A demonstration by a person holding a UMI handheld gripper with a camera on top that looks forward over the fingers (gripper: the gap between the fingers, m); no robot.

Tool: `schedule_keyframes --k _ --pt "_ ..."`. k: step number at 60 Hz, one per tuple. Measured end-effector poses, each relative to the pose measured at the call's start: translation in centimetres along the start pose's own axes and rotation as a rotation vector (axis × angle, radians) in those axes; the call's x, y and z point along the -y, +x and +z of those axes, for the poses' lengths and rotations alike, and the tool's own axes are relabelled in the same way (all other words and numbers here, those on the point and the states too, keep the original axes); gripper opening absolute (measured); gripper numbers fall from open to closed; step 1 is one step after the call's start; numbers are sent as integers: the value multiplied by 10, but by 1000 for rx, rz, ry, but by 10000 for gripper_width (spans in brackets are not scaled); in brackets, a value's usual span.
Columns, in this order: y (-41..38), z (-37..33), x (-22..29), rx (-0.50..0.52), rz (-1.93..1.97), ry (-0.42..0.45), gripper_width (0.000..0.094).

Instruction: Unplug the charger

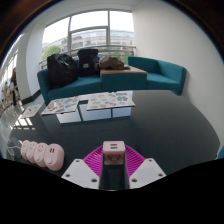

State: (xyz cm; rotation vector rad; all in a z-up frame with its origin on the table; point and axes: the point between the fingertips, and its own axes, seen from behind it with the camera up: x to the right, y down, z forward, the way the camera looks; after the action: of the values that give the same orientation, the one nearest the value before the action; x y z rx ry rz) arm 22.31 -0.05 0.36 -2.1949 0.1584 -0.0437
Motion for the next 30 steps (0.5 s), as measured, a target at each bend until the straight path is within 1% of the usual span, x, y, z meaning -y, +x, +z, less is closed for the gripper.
schedule_keyframes --k 6,12,17,22,26,30 --pt "-2 6 2 -3 10 -4 310" --pt "-2 7 3 -14 18 -4 404" --pt "0 6 6 -32 9 12 447" --pt "-4 -7 18 -51 17 58 520" --pt "-8 -33 36 -56 33 109 558" --pt "-23 -63 57 -45 23 175 672"
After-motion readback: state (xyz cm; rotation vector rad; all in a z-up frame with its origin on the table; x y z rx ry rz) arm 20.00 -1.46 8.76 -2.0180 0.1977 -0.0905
